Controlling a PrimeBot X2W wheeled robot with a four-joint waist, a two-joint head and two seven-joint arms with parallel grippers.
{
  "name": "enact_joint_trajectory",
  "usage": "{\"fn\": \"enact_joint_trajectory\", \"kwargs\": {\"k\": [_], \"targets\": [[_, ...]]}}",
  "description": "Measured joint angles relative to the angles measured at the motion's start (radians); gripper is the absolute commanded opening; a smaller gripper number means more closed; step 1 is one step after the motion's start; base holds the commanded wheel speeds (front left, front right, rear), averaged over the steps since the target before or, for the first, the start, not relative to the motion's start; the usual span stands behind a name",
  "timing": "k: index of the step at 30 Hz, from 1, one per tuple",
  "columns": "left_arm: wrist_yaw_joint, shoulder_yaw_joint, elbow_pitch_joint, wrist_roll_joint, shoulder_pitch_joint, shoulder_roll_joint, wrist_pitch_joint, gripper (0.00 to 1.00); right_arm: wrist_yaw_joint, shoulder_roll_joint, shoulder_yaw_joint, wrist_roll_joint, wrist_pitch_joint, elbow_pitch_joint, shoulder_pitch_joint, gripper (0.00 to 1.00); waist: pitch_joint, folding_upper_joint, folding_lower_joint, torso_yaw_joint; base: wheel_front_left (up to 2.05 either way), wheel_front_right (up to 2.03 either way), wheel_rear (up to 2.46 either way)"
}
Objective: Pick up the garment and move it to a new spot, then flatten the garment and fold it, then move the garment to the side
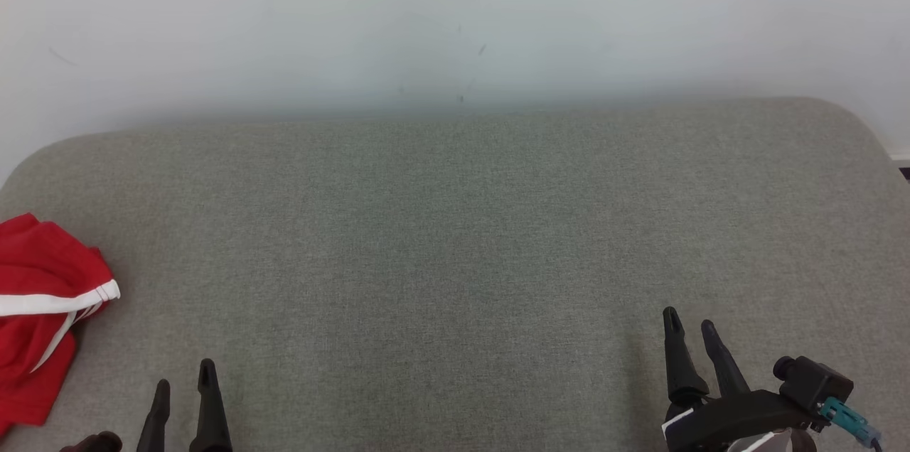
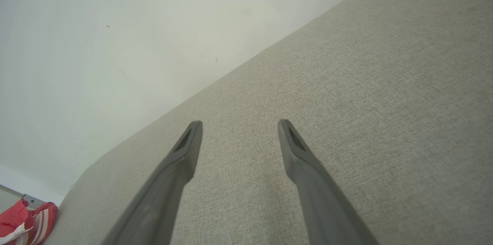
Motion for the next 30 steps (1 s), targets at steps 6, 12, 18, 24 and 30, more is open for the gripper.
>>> {"fn": "enact_joint_trajectory", "kwargs": {"k": [6,12,18,24,30], "targets": [[-0.001,0.008,-0.026,0.07,0.01,0.001,-0.013,1.0,0.0,0.002,-0.006,-0.076,-0.015,-0.016,-0.003,1.0,0.001,-0.0001,0.0,-0.003,0.0,0.0,0.0],[-0.001,0.014,-0.051,0.134,0.012,0.001,-0.03,1.0,0.0,0.006,-0.017,-0.149,-0.031,-0.047,-0.004,1.0,0.005,0.0,0.0,-0.005,0.0,0.0,0.0],[0.004,0.014,-0.073,0.199,0.016,0.002,-0.043,1.0,0.0,0.008,-0.021,-0.216,-0.043,-0.073,-0.003,1.0,0.007,0.0,0.0,-0.009,0.0,0.0,0.0],[0.005,0.014,-0.082,0.259,0.017,0.002,-0.056,1.0,0.0,0.009,-0.024,-0.281,-0.057,-0.091,-0.003,1.0,0.007,0.0,0.0,-0.014,0.0,0.0,0.0],[0.006,0.017,-0.096,0.321,0.02,0.002,-0.068,1.0,0.0,0.01,-0.022,-0.334,-0.068,-0.114,-0.004,1.0,0.005,0.0,0.0,-0.016,0.0,0.0,0.0]]}}
